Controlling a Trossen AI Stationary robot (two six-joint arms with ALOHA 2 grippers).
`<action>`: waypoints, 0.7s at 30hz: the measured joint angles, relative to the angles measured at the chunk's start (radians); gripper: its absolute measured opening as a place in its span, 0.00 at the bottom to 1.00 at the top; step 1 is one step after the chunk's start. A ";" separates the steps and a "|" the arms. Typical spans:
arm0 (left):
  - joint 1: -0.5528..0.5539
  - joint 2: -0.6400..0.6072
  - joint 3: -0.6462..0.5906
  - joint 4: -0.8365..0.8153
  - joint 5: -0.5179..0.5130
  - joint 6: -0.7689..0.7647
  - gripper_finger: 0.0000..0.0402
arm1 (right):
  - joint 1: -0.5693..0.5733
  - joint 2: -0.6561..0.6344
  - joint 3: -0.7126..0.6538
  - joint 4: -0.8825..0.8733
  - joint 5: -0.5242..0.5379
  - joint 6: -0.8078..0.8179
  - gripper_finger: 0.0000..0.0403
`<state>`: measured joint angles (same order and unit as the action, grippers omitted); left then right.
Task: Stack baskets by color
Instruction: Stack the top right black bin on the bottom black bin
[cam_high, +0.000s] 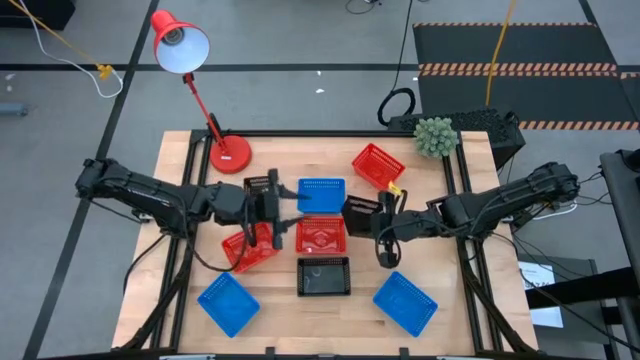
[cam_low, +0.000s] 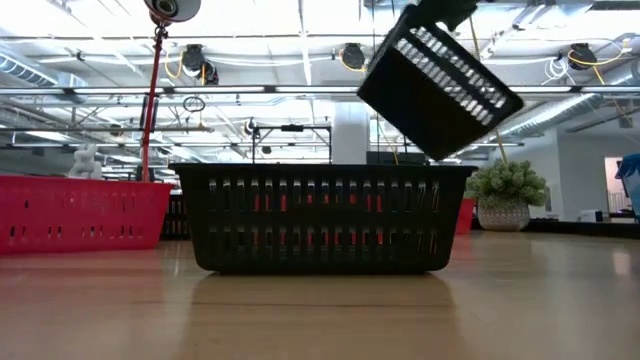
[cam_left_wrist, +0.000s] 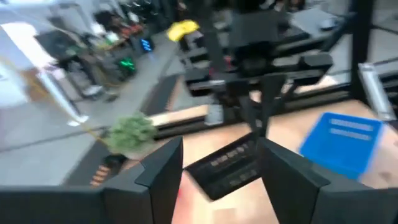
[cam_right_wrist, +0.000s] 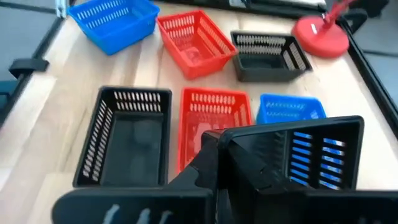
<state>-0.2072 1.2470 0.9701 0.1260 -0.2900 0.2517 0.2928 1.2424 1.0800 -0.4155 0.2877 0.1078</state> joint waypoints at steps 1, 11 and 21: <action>0.001 0.020 0.021 -0.028 0.018 -0.013 0.54 | 0.000 0.008 0.000 0.017 -0.001 -0.013 0.03; -0.008 0.218 0.215 -0.218 0.028 0.105 0.64 | 0.002 0.080 0.000 0.101 -0.057 -0.159 0.03; 0.003 0.254 0.220 -0.214 0.116 0.142 0.64 | 0.011 0.082 0.026 0.094 -0.057 -0.157 0.03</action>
<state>-0.2041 1.5015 1.1896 -0.0877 -0.1739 0.3939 0.3037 1.3239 1.1061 -0.3210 0.2308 -0.0494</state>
